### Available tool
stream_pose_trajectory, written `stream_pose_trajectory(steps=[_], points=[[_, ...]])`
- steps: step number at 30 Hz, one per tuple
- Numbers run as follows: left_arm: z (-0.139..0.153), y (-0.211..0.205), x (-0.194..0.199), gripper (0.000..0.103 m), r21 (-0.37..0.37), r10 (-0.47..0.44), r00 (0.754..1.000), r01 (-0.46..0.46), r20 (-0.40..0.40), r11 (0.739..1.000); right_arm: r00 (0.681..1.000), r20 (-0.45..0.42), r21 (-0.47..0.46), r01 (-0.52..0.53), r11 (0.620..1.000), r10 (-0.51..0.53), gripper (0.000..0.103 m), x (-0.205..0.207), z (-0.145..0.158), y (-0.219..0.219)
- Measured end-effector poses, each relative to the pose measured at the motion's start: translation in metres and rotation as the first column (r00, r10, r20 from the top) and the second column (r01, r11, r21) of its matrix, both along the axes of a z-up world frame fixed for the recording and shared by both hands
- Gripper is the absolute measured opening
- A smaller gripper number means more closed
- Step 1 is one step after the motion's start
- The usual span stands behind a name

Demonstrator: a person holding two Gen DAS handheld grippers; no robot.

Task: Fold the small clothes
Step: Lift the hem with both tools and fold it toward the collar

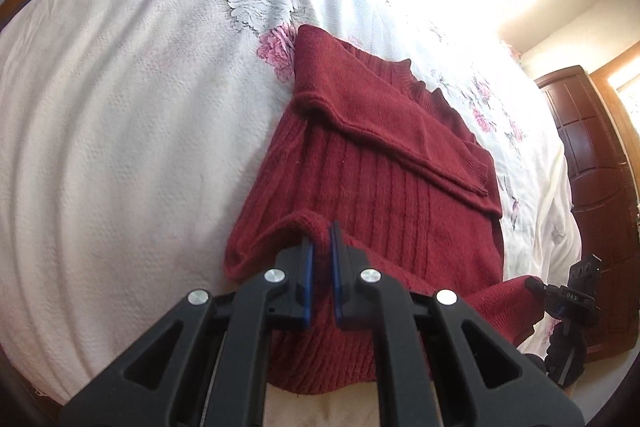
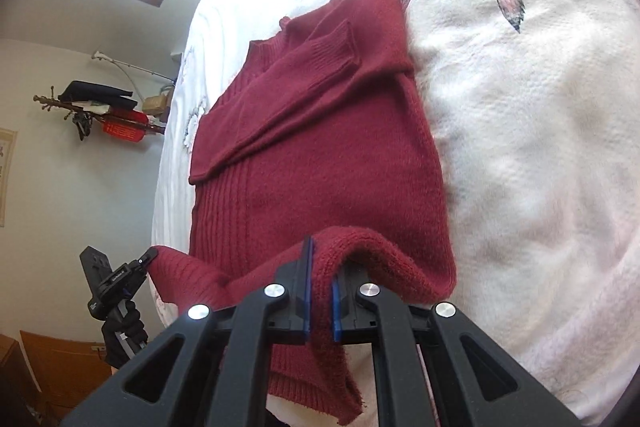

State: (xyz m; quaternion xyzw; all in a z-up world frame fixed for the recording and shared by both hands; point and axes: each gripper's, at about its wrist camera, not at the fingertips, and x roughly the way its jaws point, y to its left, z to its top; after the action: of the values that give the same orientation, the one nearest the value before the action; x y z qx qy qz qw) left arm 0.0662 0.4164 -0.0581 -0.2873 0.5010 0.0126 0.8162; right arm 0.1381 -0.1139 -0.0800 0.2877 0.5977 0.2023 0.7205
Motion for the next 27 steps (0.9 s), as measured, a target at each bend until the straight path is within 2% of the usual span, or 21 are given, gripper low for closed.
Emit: stream_pose_trajectory(steps=[5, 13, 21, 24, 26, 27], points=[[-0.015, 0.009, 0.027, 0.006, -0.013, 0.041, 0.999, -0.041, -0.019, 0.999, 0.999, -0.034, 0.010, 0.028, 1.000, -0.027, 0.007, 0.025, -0.017, -0.006], [-0.044, 0.013, 0.060, 0.006, -0.010, 0.052, 0.997, -0.053, -0.062, 0.999, 0.996, -0.082, 0.004, 0.045, 0.999, -0.044, 0.007, 0.056, -0.051, -0.006], [-0.073, 0.019, 0.072, 0.010, -0.013, 0.054, 0.993, -0.056, -0.102, 0.998, 0.993, -0.108, 0.018, 0.048, 0.999, -0.046, 0.007, 0.066, -0.079, -0.009], [-0.076, 0.023, 0.072, 0.012, -0.047, 0.045, 0.993, -0.050, -0.107, 0.998, 0.992, -0.115, 0.048, 0.050, 0.998, -0.044, 0.008, 0.067, -0.082, -0.013], [-0.073, 0.028, 0.069, 0.021, -0.099, 0.041, 0.994, -0.051, -0.104, 0.994, 0.993, -0.104, 0.077, 0.068, 0.995, -0.060, 0.010, 0.064, -0.077, -0.021], [-0.068, 0.032, 0.065, 0.030, -0.121, 0.051, 0.995, -0.061, -0.091, 0.991, 0.993, -0.096, 0.082, 0.073, 0.994, -0.065, 0.011, 0.063, -0.073, -0.025]])
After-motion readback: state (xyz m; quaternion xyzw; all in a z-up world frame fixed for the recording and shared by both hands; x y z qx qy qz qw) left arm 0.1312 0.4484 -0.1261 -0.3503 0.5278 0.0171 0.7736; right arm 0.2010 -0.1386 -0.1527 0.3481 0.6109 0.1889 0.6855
